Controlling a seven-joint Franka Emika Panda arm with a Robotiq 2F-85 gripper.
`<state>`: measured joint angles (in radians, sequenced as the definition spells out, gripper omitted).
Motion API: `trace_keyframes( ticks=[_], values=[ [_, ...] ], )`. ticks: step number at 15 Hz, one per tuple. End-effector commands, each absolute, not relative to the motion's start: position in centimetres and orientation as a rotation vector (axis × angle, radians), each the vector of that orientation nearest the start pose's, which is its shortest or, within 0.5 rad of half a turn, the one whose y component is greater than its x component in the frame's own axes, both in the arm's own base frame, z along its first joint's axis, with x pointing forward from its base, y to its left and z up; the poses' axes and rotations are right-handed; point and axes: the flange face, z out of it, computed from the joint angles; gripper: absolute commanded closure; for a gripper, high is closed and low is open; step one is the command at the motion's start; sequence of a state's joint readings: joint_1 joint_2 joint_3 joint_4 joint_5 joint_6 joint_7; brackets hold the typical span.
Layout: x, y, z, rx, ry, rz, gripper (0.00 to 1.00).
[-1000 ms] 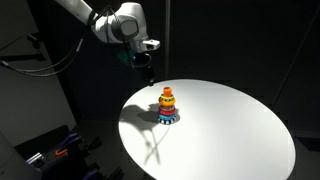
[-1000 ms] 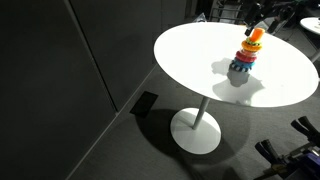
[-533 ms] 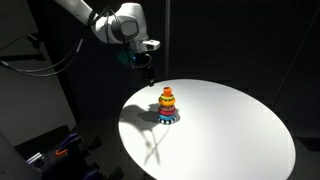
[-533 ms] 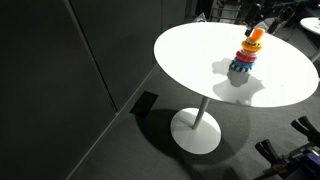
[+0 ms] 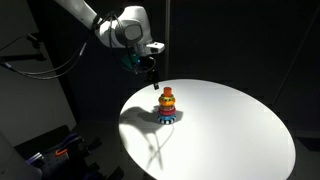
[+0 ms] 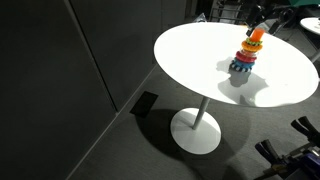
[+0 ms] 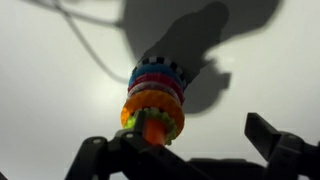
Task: Put the yellow ring on the table
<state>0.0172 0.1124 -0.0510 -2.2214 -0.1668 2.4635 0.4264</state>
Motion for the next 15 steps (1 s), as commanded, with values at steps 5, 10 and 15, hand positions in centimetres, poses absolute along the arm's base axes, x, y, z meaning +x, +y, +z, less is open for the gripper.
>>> trace_keyframes(
  ticks=[5,10,15],
  values=[
    [56.5,-4.6,31.3,-3.189,0.633,-0.32,0.0],
    [57.3,-5.1,29.7,-3.178,0.657,-0.378,0.0],
    [57.8,-5.7,28.4,-3.18,0.678,-0.402,0.0]
  ],
)
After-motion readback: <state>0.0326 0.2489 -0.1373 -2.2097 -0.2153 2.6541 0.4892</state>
